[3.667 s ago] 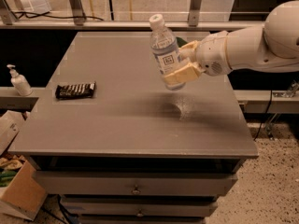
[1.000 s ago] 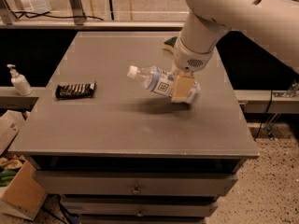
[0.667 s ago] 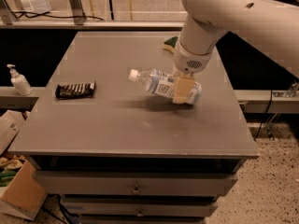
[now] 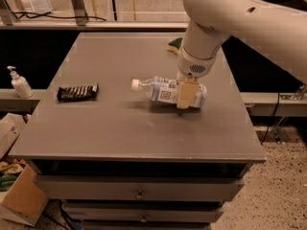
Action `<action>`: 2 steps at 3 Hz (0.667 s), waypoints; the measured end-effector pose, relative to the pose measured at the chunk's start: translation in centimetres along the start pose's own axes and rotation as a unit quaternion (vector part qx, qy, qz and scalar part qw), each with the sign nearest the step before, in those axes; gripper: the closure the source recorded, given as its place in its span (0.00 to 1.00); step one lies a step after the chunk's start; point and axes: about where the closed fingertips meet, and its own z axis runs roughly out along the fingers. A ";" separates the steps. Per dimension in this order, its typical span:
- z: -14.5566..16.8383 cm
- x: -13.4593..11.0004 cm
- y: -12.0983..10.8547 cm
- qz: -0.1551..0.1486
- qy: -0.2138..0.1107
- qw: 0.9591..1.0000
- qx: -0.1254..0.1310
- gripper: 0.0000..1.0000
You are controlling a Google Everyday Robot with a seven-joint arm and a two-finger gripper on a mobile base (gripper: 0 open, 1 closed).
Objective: Knock blue plastic bottle over
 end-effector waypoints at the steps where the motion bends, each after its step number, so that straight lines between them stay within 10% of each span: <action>1: 0.2 0.1 0.0 0.004 -0.001 1.000 -0.002 0.36; 2: -0.2 -0.3 -0.1 0.010 -0.024 1.000 -0.003 0.12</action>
Offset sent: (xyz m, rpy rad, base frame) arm 0.0021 0.0052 0.0107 0.1223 0.0067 -0.0176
